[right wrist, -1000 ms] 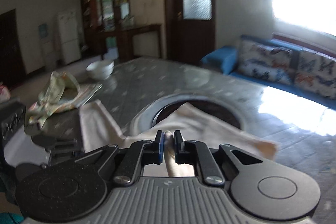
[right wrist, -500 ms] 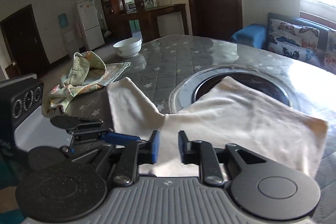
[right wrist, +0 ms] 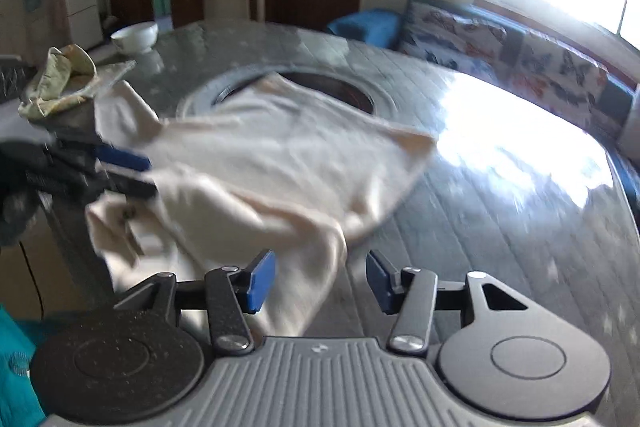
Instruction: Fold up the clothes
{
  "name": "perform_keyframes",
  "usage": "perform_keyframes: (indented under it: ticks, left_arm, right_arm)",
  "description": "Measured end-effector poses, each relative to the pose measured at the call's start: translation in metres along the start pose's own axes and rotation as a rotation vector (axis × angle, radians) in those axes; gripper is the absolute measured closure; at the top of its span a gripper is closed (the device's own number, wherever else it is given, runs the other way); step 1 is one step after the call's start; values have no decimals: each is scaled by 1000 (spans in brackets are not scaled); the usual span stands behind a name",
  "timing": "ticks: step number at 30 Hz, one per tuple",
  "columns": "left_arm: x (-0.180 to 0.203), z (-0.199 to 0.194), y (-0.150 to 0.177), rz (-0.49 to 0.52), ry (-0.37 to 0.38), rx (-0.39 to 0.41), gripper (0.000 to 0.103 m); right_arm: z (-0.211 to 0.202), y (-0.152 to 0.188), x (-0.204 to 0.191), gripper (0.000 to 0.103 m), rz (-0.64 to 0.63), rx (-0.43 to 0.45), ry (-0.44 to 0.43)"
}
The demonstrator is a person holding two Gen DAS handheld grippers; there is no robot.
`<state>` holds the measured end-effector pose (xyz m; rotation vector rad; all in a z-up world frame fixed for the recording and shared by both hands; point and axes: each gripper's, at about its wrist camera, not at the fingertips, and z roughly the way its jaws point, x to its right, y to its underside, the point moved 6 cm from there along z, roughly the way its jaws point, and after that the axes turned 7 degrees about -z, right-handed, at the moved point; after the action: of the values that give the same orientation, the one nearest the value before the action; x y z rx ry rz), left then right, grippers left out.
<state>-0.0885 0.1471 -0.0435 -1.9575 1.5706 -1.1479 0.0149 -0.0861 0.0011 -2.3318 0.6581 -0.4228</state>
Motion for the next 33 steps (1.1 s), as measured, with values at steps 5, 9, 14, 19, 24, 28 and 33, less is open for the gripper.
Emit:
perform_keyframes:
  ticks: [5, 9, 14, 19, 24, 28, 33]
  left_arm:
    - [1, -13, 5, 46, -3, 14, 43]
    - [4, -15, 13, 130, -34, 6, 47]
    - [6, -9, 19, 220, -101, -6, 66]
    - [6, -11, 12, 313, -214, 72, 71]
    - [8, -14, 17, 395, -206, 68, 69]
    - [15, -18, 26, 484, -171, 68, 64]
    - [26, -7, 29, 579, -150, 66, 62]
  right_arm:
    - [-8, 27, -1, 48, 19, -22, -30]
    - [-6, 34, -9, 48, 13, -30, -54]
    - [2, 33, -12, 48, 24, -29, -58]
    - [6, 34, -11, 48, 32, -31, -56]
    - [8, 35, -14, 48, 28, -38, -65]
    - [9, 35, -16, 48, 24, -37, -72]
    - [12, 34, -16, 49, 31, -39, -70]
